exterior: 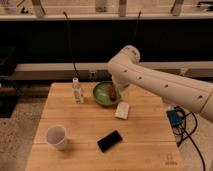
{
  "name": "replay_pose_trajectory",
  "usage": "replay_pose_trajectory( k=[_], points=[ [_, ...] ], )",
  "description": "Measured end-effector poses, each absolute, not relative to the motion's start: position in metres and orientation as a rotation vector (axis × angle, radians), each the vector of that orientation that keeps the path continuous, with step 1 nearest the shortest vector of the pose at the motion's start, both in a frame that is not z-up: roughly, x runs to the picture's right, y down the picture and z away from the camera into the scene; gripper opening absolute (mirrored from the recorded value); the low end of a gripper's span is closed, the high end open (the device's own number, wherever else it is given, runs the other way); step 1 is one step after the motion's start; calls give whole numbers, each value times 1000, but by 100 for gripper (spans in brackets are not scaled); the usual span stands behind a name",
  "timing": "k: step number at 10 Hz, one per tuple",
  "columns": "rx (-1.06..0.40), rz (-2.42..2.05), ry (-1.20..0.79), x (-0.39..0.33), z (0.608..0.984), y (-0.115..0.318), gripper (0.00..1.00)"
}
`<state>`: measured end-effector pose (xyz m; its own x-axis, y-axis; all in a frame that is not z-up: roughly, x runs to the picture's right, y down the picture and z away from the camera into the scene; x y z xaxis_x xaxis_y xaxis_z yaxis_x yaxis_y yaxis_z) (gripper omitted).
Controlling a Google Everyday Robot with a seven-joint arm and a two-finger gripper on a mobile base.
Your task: Knock the bottle over
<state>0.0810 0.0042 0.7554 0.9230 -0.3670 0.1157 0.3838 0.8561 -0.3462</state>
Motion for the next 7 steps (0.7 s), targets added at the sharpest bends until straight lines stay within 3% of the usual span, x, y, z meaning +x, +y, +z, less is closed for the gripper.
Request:
replay_pose_trajectory(
  k=[2, 5, 7],
  points=[
    [-364, -430, -60, 61, 757, 2, 73],
    [-351, -466, -76, 45, 759, -1, 80],
    [-341, -488, -87, 35, 762, -5, 72]
  ],
)
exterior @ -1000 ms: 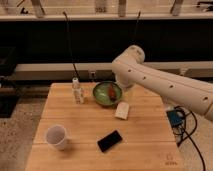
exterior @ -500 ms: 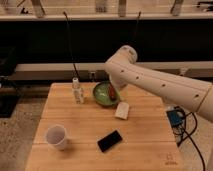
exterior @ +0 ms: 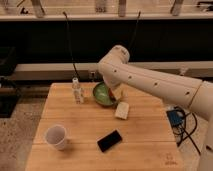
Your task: Knock the bottle over
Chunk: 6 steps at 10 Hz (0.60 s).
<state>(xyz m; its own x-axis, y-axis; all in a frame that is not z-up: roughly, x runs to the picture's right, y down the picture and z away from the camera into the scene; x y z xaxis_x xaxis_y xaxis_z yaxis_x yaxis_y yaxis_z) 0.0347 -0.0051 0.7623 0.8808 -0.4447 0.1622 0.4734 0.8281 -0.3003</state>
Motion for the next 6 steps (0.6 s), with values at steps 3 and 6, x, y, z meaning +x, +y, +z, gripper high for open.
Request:
replay_pose_trajectory(
  k=[3, 6],
  points=[
    [-334, -503, -91, 27, 766, -4, 80],
    [-322, -533, -104, 15, 769, -7, 80]
  ],
)
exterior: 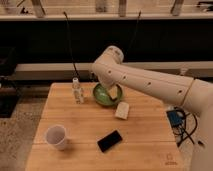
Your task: Knock the bottle over
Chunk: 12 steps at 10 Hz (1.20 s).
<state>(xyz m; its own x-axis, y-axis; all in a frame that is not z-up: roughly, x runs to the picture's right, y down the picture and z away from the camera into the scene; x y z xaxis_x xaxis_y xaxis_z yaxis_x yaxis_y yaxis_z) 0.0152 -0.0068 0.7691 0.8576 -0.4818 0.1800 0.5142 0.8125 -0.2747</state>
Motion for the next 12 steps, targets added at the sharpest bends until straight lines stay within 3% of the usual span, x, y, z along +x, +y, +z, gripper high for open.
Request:
replay_pose_trajectory(
  k=[1, 4, 6, 7, 11, 12],
  points=[
    [-319, -539, -108, 13, 770, -8, 77],
    [-308, -559, -116, 6, 774, -10, 56],
    [-301, -570, -122, 0, 775, -11, 56],
    [-299, -575, -126, -2, 776, -13, 50],
    [-285, -595, -139, -12, 788, -23, 7],
    [-282, -598, -141, -12, 789, -23, 3]
  ],
)
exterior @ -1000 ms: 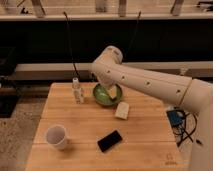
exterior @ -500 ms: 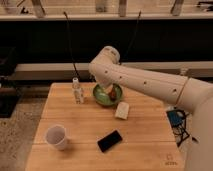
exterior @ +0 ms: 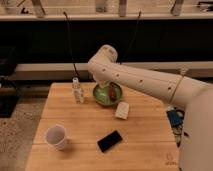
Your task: Knock the bottle over
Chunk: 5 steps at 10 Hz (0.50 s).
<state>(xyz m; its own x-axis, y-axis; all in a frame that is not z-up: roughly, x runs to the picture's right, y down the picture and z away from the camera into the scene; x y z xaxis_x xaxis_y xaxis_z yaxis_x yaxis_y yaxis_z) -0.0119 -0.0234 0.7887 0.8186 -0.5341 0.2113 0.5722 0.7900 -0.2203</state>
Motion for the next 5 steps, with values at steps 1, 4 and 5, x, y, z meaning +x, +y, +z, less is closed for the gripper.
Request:
replay_pose_trajectory(
  k=[1, 4, 5],
  points=[
    [-280, -599, -143, -11, 790, -23, 1],
    [-268, -616, -158, -22, 803, -32, 1],
    [-264, -619, -160, -23, 806, -34, 1]
  ],
)
